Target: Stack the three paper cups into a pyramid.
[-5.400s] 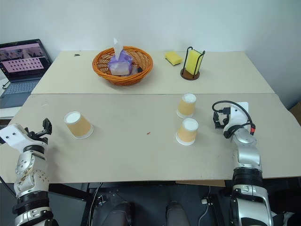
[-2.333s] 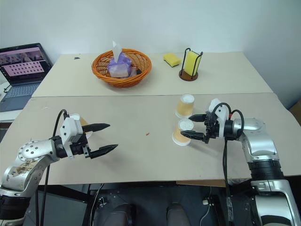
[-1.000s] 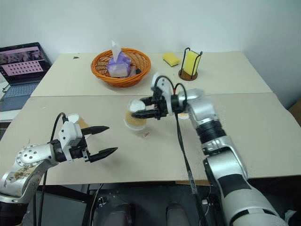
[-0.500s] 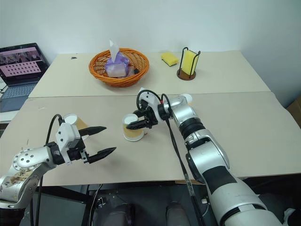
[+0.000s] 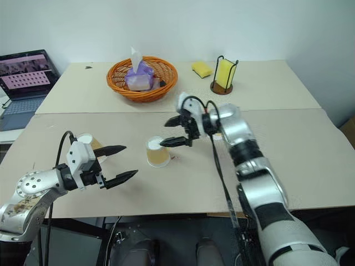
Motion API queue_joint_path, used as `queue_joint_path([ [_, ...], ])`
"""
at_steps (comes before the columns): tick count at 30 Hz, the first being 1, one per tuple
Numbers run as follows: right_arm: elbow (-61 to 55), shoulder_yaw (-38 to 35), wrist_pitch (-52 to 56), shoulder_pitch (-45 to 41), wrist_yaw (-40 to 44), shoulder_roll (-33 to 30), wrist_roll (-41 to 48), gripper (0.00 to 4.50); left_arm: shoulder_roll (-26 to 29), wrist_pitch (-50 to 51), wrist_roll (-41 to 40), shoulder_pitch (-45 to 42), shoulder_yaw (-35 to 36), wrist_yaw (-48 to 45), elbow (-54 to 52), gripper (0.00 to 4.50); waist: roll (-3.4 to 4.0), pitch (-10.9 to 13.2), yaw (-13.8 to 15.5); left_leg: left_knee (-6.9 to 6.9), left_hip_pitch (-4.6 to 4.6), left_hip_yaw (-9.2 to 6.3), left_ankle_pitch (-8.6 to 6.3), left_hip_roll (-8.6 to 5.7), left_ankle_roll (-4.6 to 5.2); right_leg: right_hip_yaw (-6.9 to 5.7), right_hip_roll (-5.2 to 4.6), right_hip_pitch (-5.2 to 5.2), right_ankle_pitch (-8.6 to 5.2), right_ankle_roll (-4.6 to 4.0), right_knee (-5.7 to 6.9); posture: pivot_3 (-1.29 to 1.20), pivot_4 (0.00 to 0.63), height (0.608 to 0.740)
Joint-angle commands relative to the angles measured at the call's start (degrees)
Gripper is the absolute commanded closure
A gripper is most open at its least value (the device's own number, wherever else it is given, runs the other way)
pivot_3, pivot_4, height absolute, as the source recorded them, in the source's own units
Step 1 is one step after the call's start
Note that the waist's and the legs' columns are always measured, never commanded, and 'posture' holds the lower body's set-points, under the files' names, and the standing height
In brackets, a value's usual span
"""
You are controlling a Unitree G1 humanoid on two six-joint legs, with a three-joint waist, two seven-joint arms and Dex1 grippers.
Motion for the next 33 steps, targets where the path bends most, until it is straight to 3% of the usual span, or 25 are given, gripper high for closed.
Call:
queue_joint_path([
  [1,-17.2,-5.9,10.3,4.7,-4.1,-4.5,5.5,0.06,-0.1,-1.1,0.3,-0.7,0.3,-0.6,0.0,0.00,0.00,0.0,0.0,0.00,-0.01,0.00,0.00,0.00,0.00,0.00,0.00,0.00,0.00,0.00,-0.01,0.00,0.150,0.740],
  [6,-26.0,-15.1,17.5,13.0,-23.0,-5.5,3.7,0.06,-0.4,-1.5,0.5,-1.0,0.3,-0.7,0.6,0.00,-0.02,0.0,-0.1,0.00,0.09,0.03,0.00,0.04,0.00,0.02,0.04,0.06,0.00,0.00,0.00,0.00,0.150,0.740],
  [12,-31.9,-18.0,21.3,27.2,-47.4,-0.8,-5.7,0.06,-0.8,-1.4,0.8,-1.9,-0.5,-1.3,1.2,0.00,-0.05,0.0,0.1,-0.01,0.03,0.04,0.00,0.03,0.00,0.03,0.04,0.06,0.00,0.00,-0.06,0.00,0.150,0.740],
  [15,-35.5,-16.5,21.3,31.7,-51.2,2.6,-5.9,0.06,-0.8,-1.4,0.9,-3.0,-0.8,-1.7,2.2,0.00,-0.05,0.0,0.0,-0.03,-0.06,0.05,0.00,0.03,0.00,0.05,0.05,-0.03,0.00,0.00,-0.05,0.00,0.150,0.740],
  [22,-24.9,-25.0,12.5,28.4,-59.1,13.8,1.5,0.06,-1.2,-1.4,0.9,-4.6,-1.6,-2.9,3.2,0.00,-0.04,0.0,-0.9,-0.03,0.18,0.06,0.00,0.22,0.00,0.12,0.29,0.15,0.03,-0.06,-0.05,0.00,0.150,0.740],
  [27,-20.5,-27.0,6.9,24.4,-60.3,14.3,3.8,0.06,-1.2,-1.3,1.1,-4.8,-1.5,-3.0,3.4,0.00,-0.03,0.0,-0.8,-0.08,0.10,0.06,0.00,0.21,-0.01,0.12,0.26,0.10,0.04,-0.07,-0.11,0.00,0.150,0.740],
  [33,-13.8,-24.1,0.1,20.4,-62.5,12.2,0.6,0.06,-1.1,-1.4,1.2,-4.5,-1.2,-3.0,3.2,0.00,-0.03,0.0,-0.9,-0.08,0.16,0.07,0.01,0.21,-0.01,0.13,0.27,0.11,0.04,-0.08,-0.06,0.00,0.150,0.740],
])
